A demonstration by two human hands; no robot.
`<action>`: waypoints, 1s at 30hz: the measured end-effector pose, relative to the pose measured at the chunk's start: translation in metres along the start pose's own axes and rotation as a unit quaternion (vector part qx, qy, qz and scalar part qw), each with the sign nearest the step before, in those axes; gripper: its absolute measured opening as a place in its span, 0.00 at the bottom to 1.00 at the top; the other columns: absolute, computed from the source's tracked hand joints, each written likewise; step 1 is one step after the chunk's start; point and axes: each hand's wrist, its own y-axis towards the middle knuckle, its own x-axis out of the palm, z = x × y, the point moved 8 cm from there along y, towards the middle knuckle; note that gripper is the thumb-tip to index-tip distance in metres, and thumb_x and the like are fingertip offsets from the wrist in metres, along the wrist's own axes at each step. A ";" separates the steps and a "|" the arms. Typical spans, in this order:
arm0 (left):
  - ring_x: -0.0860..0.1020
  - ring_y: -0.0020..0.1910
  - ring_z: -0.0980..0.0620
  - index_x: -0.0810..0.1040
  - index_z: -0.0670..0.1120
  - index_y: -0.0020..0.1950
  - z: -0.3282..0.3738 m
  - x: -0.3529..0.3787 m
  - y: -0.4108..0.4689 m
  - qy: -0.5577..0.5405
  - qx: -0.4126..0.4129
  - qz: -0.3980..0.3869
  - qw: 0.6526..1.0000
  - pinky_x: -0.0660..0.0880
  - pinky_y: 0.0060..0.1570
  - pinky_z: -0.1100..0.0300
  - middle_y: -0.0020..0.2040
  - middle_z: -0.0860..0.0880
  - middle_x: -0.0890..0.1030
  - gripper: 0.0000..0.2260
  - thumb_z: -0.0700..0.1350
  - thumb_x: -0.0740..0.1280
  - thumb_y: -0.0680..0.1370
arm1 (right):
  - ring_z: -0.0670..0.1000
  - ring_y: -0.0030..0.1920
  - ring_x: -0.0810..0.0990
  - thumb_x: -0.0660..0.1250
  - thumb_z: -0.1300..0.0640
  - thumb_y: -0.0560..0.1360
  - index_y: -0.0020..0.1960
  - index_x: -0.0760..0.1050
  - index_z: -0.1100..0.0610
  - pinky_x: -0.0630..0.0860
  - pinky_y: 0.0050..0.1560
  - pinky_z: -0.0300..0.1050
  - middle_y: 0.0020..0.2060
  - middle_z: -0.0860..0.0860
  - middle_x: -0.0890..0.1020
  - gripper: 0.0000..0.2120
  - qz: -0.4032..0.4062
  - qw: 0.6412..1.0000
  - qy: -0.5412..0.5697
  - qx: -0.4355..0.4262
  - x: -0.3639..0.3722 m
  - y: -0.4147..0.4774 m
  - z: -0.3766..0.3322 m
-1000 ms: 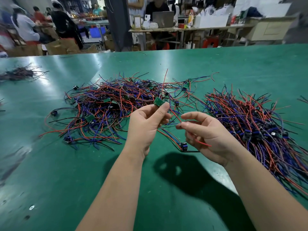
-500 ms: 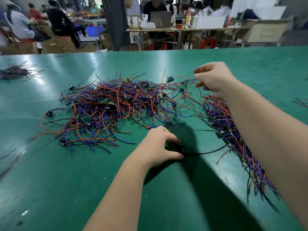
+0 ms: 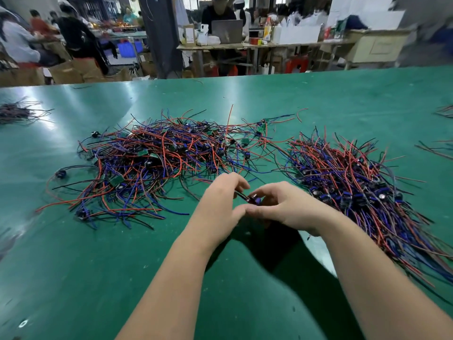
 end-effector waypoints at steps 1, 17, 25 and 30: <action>0.71 0.47 0.56 0.75 0.45 0.57 0.003 -0.007 0.000 -0.013 0.013 0.035 0.999 0.70 0.53 0.64 0.52 0.51 0.73 0.18 0.38 0.74 0.69 | 0.47 0.32 0.77 0.73 0.53 0.71 0.50 0.79 0.56 0.74 0.36 0.40 0.35 0.54 0.84 0.10 0.025 0.999 0.041 -0.019 -0.002 -0.002 -0.004; 0.78 0.42 0.58 0.80 0.52 0.48 -0.005 -0.022 -0.001 -0.375 -0.128 0.147 0.906 0.74 0.43 0.66 0.43 0.56 0.83 0.12 0.57 0.66 0.71 | 0.52 0.33 0.83 0.65 0.57 0.69 0.58 0.72 0.56 0.78 0.34 0.39 0.40 0.54 0.84 0.17 0.028 0.867 0.493 -0.064 -0.002 -0.013 -0.025; 0.81 0.34 0.54 0.70 0.51 0.59 -0.009 -0.016 -0.001 -0.553 -0.163 0.165 0.800 0.78 0.39 0.62 0.38 0.51 0.83 0.18 0.37 0.69 0.74 | 0.55 0.40 0.85 0.69 0.57 0.66 0.48 0.73 0.53 0.77 0.36 0.41 0.46 0.56 0.85 0.12 -0.003 0.877 0.480 -0.028 0.010 -0.010 -0.021; 0.77 0.33 0.58 0.70 0.55 0.59 -0.010 -0.025 -0.003 -0.521 -0.147 0.198 0.817 0.75 0.39 0.65 0.32 0.54 0.80 0.23 0.30 0.67 0.74 | 0.47 0.31 0.78 0.73 0.60 0.58 0.40 0.78 0.55 0.71 0.29 0.35 0.33 0.49 0.81 0.11 0.090 0.875 0.476 0.000 0.001 -0.006 -0.011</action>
